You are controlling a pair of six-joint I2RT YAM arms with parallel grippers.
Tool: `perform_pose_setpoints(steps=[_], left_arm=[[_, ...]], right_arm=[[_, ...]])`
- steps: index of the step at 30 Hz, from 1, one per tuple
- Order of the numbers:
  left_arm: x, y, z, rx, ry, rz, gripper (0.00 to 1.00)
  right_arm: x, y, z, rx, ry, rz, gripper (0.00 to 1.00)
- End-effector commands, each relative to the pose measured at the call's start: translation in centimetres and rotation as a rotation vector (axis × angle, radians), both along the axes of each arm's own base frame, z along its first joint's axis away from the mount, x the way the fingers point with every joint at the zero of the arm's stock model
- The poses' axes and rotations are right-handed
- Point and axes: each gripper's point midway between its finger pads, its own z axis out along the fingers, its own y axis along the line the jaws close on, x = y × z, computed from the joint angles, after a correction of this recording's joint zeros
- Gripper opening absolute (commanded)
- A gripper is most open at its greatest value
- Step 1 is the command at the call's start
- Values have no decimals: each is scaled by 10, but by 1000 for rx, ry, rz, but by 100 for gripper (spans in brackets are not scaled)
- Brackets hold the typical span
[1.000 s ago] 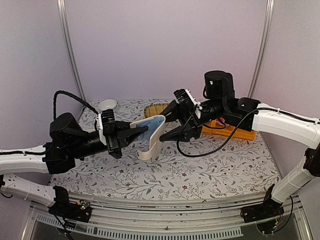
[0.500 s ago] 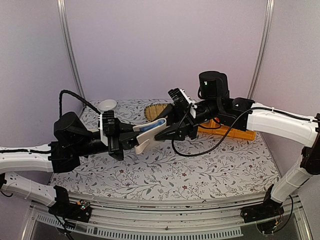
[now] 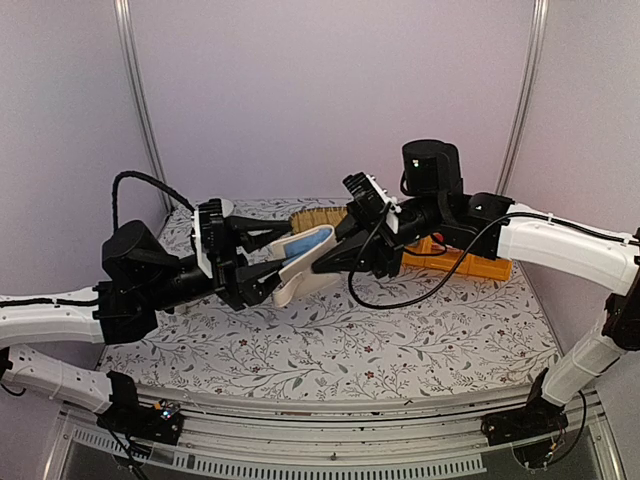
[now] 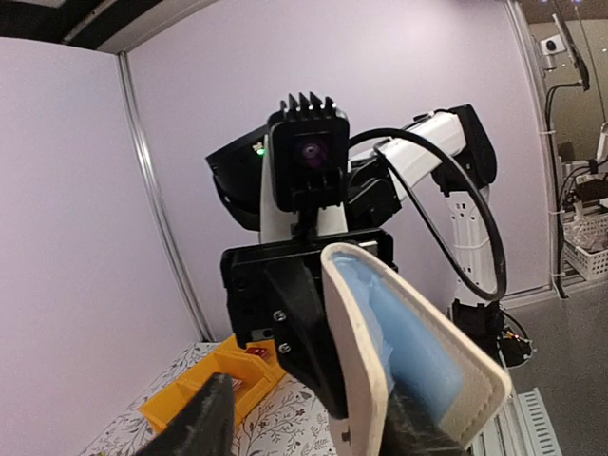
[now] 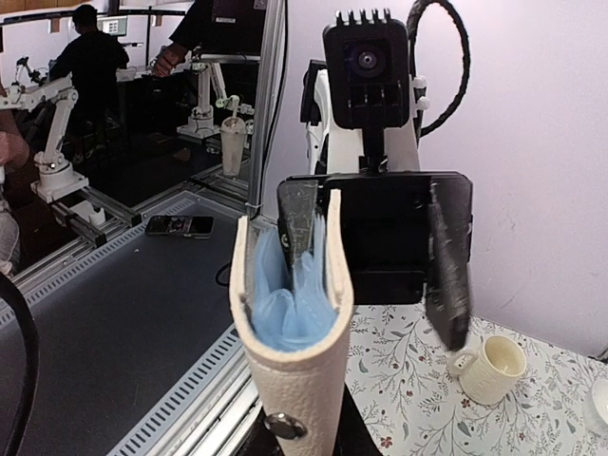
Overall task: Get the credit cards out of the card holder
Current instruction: Bring the card holder close, then pass from the right arm to the left
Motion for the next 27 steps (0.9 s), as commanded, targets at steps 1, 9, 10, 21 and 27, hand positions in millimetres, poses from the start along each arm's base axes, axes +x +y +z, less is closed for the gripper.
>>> perform_pose_setpoints(steps=[1,9,10,21,27], left_arm=[[15,23,19,-41,11,113,77],[30,62,23,-67,-12,260,82],[32,61,19,-74,6,263,81],[33,17,45,-284,-34,123,93],[35,7,60,-299,-66,109,87]], right_arm=[[14,-29,32,72,29,-67,2],[53,-44,46,165,86,-318,1],[57,-46,53,204,131,-349,1],[54,-51,105,612,447,-209,1],[37,-35,97,557,418,-117,2]])
